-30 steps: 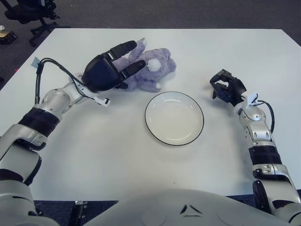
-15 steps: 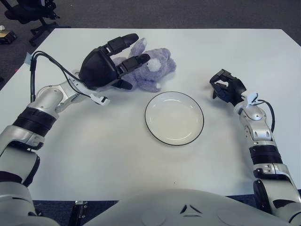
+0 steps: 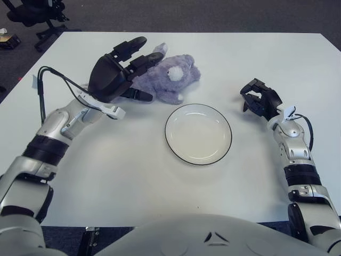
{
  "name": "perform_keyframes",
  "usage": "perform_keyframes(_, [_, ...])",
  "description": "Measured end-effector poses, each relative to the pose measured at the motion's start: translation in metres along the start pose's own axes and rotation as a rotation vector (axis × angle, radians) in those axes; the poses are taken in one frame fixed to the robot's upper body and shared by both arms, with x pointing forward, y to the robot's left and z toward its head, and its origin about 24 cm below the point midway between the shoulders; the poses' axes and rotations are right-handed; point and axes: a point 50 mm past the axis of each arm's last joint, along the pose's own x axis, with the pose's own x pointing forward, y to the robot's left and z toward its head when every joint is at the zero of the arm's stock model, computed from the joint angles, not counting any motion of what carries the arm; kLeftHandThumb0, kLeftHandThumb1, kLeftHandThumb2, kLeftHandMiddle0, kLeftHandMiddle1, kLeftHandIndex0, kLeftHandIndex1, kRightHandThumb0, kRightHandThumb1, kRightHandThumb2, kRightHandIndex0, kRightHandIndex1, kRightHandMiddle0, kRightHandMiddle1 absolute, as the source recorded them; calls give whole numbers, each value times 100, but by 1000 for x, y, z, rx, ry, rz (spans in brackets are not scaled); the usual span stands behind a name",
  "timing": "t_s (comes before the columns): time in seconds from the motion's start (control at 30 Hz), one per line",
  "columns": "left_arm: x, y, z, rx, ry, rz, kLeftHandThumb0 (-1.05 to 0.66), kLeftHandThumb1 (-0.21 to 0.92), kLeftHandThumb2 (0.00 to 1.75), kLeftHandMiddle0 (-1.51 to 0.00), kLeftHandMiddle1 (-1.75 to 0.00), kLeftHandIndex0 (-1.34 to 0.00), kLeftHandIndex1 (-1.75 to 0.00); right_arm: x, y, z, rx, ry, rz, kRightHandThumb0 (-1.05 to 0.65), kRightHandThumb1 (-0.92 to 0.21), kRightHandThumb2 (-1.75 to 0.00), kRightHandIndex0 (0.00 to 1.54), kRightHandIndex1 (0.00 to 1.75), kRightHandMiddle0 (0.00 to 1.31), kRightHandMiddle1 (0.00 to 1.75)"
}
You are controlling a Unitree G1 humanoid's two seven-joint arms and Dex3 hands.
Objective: Put the doll into the plate.
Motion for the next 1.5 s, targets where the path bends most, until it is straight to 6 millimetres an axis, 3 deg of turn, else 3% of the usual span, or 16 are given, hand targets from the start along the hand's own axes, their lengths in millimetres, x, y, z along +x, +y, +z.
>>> perform_keyframes(0.47, [10, 24, -33, -163, 341, -220, -72, 92, 24, -42, 0, -39, 0, 0, -5, 0, -10, 4, 2, -35, -92, -38, 78, 162, 35, 159])
perform_keyframes(1.0, [33, 39, -46, -157, 505, -338, -78, 92, 27, -43, -1, -34, 0, 1, -4, 0, -17, 5, 1, -35, -92, -37, 79, 158, 35, 158])
perform_keyframes(1.5, [60, 42, -80, -309, 599, -671, -74, 92, 21, -45, -1, -36, -2, 1, -3, 1, -23, -3, 2, -35, -92, -37, 80, 158, 36, 158])
